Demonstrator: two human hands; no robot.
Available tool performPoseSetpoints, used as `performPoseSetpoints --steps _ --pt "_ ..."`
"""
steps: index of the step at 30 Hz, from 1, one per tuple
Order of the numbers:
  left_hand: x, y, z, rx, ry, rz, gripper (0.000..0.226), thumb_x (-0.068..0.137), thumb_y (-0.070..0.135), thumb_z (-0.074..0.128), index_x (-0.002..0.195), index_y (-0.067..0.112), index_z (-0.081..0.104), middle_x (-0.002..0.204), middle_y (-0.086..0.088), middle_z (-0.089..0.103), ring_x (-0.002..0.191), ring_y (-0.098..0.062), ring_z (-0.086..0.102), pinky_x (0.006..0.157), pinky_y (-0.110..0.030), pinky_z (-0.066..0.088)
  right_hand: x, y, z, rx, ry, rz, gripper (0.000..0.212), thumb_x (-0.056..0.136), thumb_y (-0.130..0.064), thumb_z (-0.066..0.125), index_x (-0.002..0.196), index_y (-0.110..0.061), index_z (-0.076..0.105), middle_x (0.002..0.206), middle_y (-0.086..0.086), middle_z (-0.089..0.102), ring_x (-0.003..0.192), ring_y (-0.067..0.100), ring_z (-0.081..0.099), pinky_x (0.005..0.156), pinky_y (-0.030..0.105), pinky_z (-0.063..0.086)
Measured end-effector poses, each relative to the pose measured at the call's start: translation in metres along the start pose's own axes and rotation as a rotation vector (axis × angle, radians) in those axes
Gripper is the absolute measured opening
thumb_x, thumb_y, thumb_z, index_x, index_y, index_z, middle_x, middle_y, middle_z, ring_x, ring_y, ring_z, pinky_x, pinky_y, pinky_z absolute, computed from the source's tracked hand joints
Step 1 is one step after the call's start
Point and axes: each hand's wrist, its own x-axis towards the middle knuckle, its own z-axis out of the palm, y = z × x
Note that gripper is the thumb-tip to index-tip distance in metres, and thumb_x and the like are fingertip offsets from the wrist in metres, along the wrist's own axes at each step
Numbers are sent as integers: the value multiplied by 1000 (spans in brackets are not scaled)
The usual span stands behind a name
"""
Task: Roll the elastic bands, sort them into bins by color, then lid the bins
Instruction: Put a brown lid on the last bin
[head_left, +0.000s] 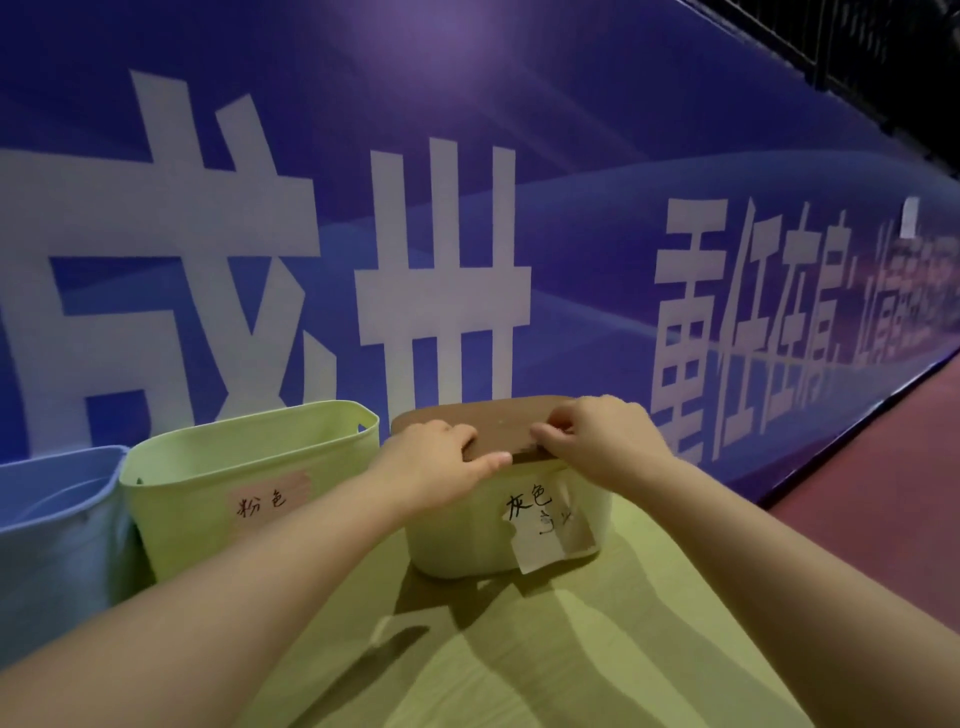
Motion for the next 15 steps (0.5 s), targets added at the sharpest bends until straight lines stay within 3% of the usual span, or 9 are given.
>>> performPoseSetpoints --steps 5,12,15 --pt "-6 10 9 114 16 6 46 94 38 43 135 17 38 128 -6 48 117 -24 45 101 -38 38 -20 -13 5 -82 55 -77 37 84 -58 50 104 -28 60 99 -8 59 99 17 51 88 34 42" --pt "13 10 23 182 56 -48 42 98 35 38 134 14 37 132 -9 46 123 -28 40 104 -40 30 1 -16 25 -86 48 9 22 94 -31 49 110 -18 56 105 1 60 96 23 56 67 32 43" --pt "27 4 28 178 75 -77 40 98 34 37 133 14 37 131 -10 46 123 -28 40 105 -41 29 16 -18 42 -14 42 30 20 95 -18 45 112 -14 55 113 3 58 108 22 53 76 31 45"
